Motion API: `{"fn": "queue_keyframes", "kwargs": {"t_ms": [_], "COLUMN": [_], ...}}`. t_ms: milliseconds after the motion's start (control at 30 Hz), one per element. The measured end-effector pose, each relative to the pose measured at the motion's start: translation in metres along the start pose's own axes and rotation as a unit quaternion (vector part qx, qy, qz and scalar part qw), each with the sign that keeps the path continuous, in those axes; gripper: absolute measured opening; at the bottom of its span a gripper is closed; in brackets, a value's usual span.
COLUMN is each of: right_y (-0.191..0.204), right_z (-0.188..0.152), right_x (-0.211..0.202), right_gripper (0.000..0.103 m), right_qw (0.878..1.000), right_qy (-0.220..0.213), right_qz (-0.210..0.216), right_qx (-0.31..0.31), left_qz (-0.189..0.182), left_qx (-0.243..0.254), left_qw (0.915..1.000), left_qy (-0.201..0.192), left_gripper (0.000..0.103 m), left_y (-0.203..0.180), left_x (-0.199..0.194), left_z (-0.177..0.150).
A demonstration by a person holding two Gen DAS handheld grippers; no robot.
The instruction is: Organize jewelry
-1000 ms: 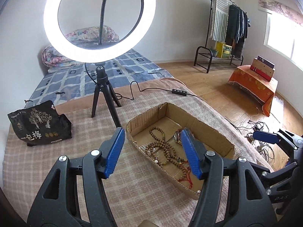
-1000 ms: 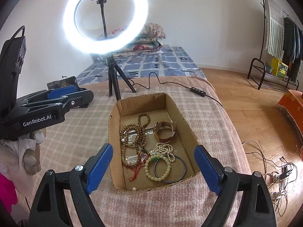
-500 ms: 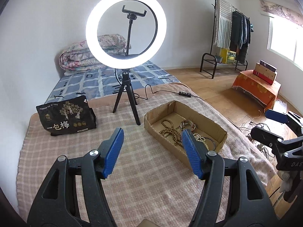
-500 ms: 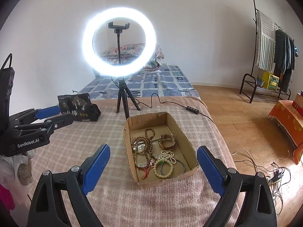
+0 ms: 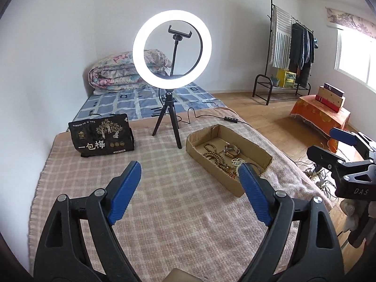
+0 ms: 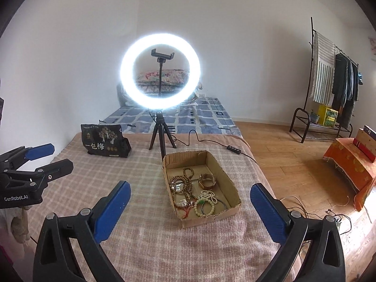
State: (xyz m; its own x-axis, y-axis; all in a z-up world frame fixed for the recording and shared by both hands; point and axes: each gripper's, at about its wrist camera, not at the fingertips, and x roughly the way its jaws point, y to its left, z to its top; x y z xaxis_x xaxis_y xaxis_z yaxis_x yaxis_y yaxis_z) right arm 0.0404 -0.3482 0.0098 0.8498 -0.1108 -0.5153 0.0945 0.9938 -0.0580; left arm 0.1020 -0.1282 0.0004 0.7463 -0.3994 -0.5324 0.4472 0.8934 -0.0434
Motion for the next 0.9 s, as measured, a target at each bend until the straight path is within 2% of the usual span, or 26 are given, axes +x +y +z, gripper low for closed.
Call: {"fn": "queue_keyframes", "kwargs": {"t_ms": [267,333,400,900], "right_y": [0.004,0.004,0.004,-0.002], "right_z": [-0.011,-0.014,-0.017,-0.02], "right_x": [-0.005,-0.005,-0.005,-0.012], "right_gripper": [0.103,0.103,0.103,0.103], "right_qw": [1.0,1.0,1.0,0.999], "right_qy": [0.005,0.007,0.009,0.008], "right_qz": [-0.007,-0.009,-0.012,-0.026], "right_qx": [0.005,0.006,0.007,0.016], "left_qz": [0.017,0.023,0.025,0.03], "left_qx": [0.004,0.009,0.008,-0.001], "left_qw": [0.9998,0.9997,0.9996,0.9995], "left_qy": [0.007,0.006,0.0,0.004], "left_gripper": [0.089,0.097,0.1,0.102], "left_y": [-0.003,-0.005,-0.005,-0.007], "left_x": [-0.017,-0.021,-0.025,-0.034], "left_z": [-0.013,-0.015,-0.016,-0.018]}}
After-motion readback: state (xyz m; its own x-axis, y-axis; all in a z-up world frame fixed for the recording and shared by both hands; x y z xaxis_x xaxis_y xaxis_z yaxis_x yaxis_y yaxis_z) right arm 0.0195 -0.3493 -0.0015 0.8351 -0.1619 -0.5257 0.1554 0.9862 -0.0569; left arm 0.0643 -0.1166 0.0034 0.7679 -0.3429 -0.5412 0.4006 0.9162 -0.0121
